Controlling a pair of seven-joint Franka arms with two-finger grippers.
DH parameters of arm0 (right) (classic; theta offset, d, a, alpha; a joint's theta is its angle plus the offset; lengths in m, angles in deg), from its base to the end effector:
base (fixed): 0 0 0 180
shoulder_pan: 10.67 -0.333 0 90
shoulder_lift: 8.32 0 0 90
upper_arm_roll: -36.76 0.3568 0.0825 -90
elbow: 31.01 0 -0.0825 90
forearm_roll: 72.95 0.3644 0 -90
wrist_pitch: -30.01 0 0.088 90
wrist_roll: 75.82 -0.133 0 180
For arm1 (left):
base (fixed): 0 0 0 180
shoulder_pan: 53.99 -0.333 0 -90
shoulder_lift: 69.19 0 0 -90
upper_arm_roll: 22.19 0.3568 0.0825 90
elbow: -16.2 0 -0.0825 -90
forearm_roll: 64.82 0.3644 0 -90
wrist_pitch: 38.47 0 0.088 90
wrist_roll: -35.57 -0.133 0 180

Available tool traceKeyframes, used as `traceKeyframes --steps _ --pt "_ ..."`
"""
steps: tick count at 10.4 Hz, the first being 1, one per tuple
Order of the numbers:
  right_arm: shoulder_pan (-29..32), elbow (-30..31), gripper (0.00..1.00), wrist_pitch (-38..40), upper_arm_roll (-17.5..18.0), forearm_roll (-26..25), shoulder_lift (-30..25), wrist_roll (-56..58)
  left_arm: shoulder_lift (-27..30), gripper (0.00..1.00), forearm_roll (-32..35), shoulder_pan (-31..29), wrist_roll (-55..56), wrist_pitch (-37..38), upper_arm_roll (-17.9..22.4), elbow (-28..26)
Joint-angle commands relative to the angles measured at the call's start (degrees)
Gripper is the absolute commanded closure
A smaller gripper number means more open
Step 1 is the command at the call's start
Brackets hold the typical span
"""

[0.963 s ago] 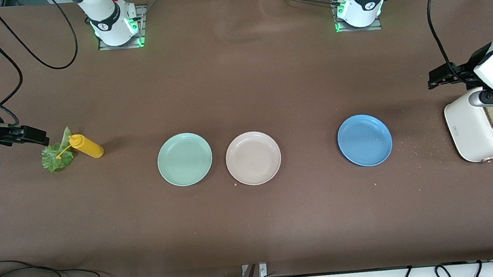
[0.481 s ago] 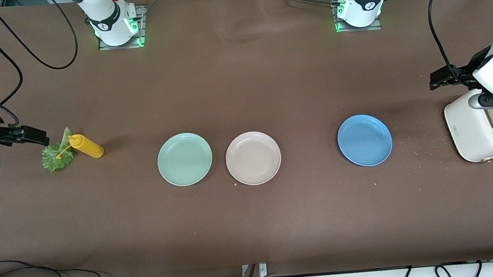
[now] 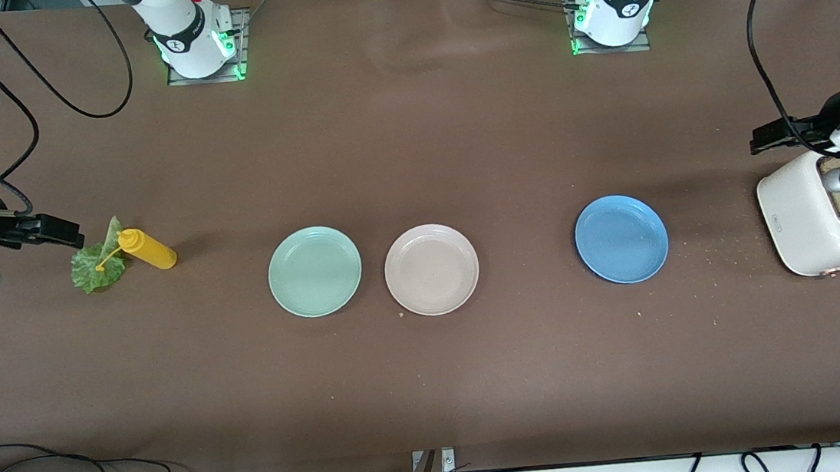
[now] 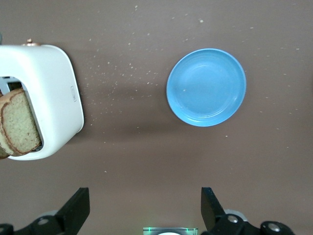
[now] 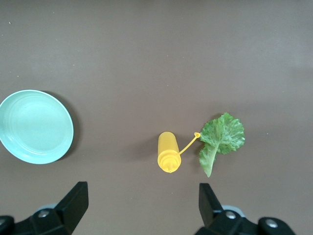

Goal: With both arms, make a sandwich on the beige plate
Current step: 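Reach the left gripper down into the toaster toward a toast slice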

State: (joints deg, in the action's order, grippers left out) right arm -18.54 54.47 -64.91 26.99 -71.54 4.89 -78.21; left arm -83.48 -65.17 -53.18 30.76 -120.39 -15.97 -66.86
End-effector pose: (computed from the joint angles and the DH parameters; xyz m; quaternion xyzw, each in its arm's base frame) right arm 0.6130 -0.0061 0.5512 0.9988 -0.0372 -0.0312 0.0074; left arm 0.5873 0.0471 0.5427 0.9910 0.0053 -0.1339 0.0015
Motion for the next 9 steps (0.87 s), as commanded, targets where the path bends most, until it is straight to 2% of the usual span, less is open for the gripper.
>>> traceKeyframes --steps 1,7,9 --pt "0.05 -1.11 0.00 0.53 0.02 0.87 0.41 -0.59 -4.25 0.00 1.05 -2.56 -0.29 0.45 -0.24 0.62" --pt "0.05 -1.02 0.00 0.53 0.02 0.87 0.41 -0.77 -5.57 0.00 1.92 -9.15 -0.73 -0.25 0.11 0.88" --pt "0.13 -1.02 0.00 0.53 0.02 0.87 0.41 -0.77 -6.10 0.00 8.04 -9.95 -0.99 -3.48 0.11 0.88"
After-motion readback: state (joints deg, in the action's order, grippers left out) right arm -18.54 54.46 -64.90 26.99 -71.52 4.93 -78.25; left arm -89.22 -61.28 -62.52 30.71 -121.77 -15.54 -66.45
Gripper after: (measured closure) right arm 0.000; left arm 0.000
